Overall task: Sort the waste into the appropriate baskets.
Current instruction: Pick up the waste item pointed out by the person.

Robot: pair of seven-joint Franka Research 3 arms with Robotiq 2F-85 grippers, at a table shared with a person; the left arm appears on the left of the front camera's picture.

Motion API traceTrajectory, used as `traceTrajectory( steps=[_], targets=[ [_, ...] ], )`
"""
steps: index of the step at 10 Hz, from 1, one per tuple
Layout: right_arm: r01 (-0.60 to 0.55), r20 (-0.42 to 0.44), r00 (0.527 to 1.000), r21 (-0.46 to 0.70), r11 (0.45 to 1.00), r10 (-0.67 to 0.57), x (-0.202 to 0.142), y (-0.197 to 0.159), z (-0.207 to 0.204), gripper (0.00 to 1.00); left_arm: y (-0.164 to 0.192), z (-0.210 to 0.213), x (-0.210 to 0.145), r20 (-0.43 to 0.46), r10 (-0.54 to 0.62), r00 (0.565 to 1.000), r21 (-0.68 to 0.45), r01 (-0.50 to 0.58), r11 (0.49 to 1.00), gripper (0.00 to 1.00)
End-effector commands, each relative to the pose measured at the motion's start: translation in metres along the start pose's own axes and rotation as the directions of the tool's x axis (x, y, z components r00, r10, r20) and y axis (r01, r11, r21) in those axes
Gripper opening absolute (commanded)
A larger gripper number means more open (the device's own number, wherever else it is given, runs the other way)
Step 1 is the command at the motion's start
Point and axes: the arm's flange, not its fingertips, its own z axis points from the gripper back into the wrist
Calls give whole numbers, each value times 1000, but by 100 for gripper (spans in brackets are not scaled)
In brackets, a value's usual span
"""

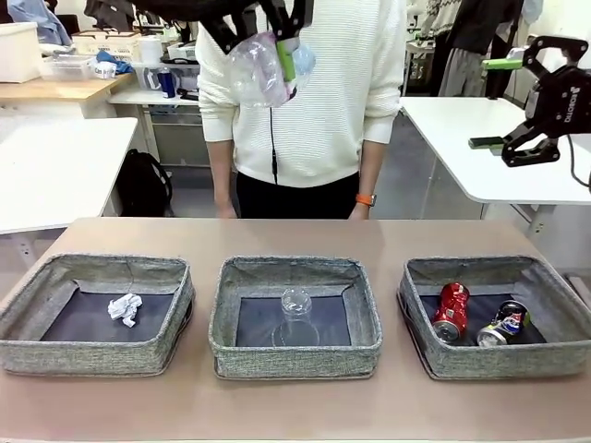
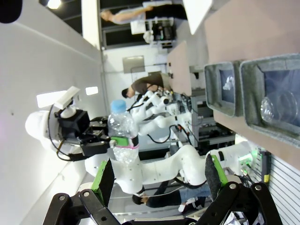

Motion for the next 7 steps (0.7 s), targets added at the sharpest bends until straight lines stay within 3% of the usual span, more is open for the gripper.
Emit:
traceTrajectory(
  steps=[1, 7],
  targets=[
    [3, -5, 1000, -3, 1000, -3, 0, 2, 0, 100, 5, -10, 1, -18, -11, 1000, 12, 12, 1000, 23],
    [3, -5, 1000, -3, 1000, -3, 0, 2, 0, 100, 5, -10, 1, -18, -11, 1000, 12, 12, 1000, 23]
  ],
)
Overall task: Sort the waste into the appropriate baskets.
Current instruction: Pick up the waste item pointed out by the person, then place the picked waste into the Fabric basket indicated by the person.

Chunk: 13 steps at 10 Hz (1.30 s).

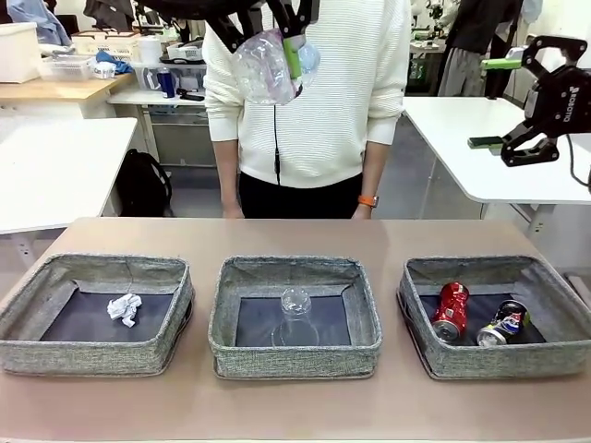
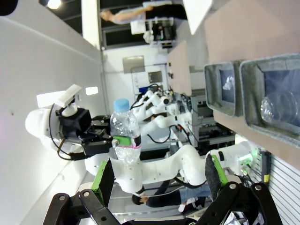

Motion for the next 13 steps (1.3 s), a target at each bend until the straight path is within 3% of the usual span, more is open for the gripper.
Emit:
traceTrajectory(
  steps=[1, 13],
  targets=[
    [3, -5, 1000, -3, 1000, -3, 0, 2, 0, 100, 5, 0, -5, 4, -11, 1000, 13, 11, 1000, 23],
    [3, -5, 1000, -3, 1000, -3, 0, 2, 0, 100, 5, 0, -5, 4, -11, 1000, 13, 11, 1000, 23]
  ],
)
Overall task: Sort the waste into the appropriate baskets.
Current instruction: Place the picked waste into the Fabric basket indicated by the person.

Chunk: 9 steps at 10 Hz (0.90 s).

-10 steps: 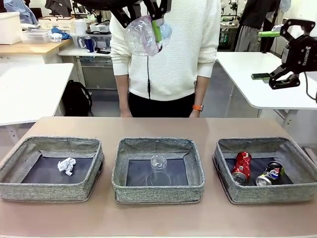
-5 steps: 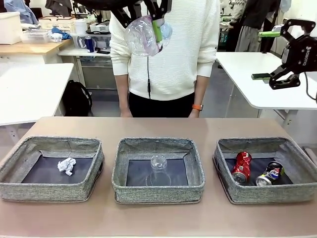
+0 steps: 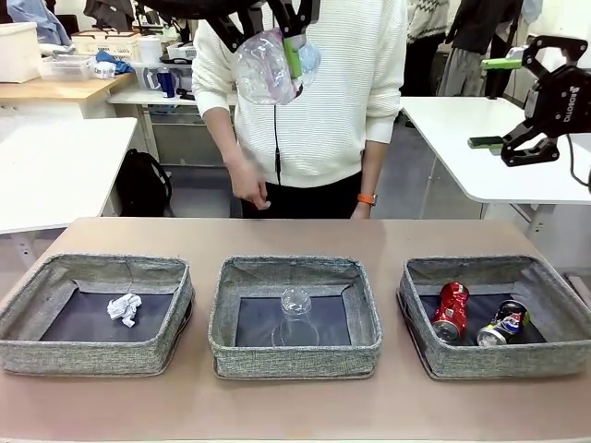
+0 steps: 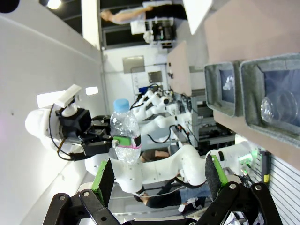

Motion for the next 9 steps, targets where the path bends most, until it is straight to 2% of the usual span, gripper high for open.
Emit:
traceTrajectory(
  steps=[1, 9],
  targets=[
    [3, -5, 1000, -3, 1000, -3, 0, 2, 0, 100, 5, 0, -5, 4, -10, 1000, 13, 10, 1000, 23],
    [3, -5, 1000, -3, 1000, -3, 0, 2, 0, 100, 5, 0, -5, 4, -10, 1000, 13, 10, 1000, 23]
  ],
)
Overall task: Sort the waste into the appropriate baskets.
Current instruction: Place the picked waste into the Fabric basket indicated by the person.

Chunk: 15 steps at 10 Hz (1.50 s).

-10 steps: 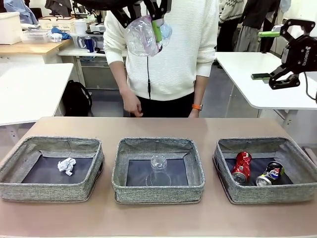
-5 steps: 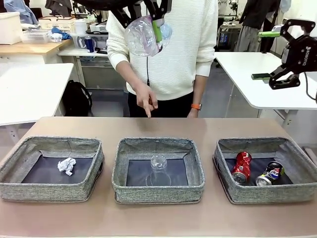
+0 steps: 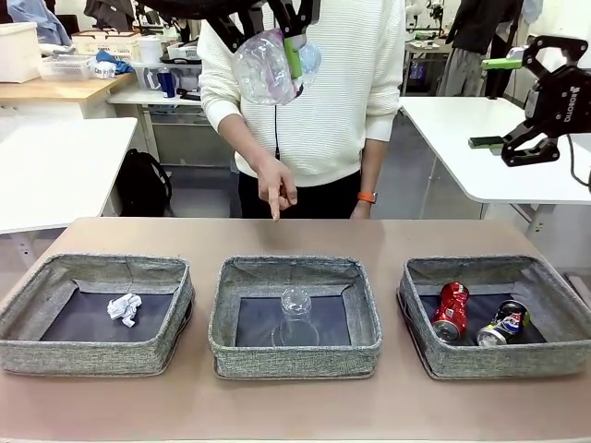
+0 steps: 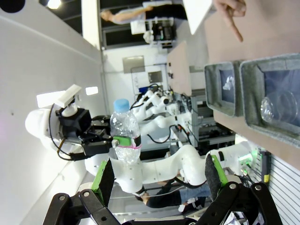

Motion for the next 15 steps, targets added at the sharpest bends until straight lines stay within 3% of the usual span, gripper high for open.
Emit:
traceTrajectory(
  steps=[1, 4, 5, 7, 8, 9, 10, 11, 12, 15],
  targets=[
    [3, -5, 1000, -3, 1000, -3, 0, 2, 0, 100, 5, 0, -5, 4, -10, 1000, 13, 9, 1000, 23],
    [3, -5, 1000, -3, 1000, -3, 0, 2, 0, 100, 0, 0, 0, 0, 0, 1000, 0, 0, 1000, 23],
    [3, -5, 1000, -3, 1000, -3, 0, 2, 0, 100, 21, -34, 0, 88, 31, 996, 36, -35, 999, 23],
    [3, -5, 1000, -3, 1000, -3, 0, 2, 0, 100, 74, -95, -6, 140, 1, 990, 68, -10, 998, 23],
    [3, -5, 1000, -3, 1000, -3, 0, 2, 0, 100, 102, -123, -14, 110, -57, 992, 61, 51, 997, 23],
    [3, -5, 1000, -3, 1000, -3, 0, 2, 0, 100, 130, -152, -22, 196, 1, 981, 87, -18, 996, 23],
    [3, -5, 1000, -3, 1000, -3, 0, 2, 0, 100, 145, -178, -21, 161, -36, 986, 34, 31, 999, 23],
    [3, -5, 1000, -3, 1000, -3, 0, 2, 0, 100, 159, -200, -12, 241, 74, 968, 87, -98, 991, 23],
    [3, -5, 1000, -3, 1000, -3, 0, 2, 0, 100, 162, -220, -5, 200, 48, 979, 58, -61, 996, 23],
    [3, -5, 1000, -3, 1000, -3, 0, 2, 0, 100, 151, -248, 15, 189, 152, 970, -24, -150, 988, 23]
  ],
)
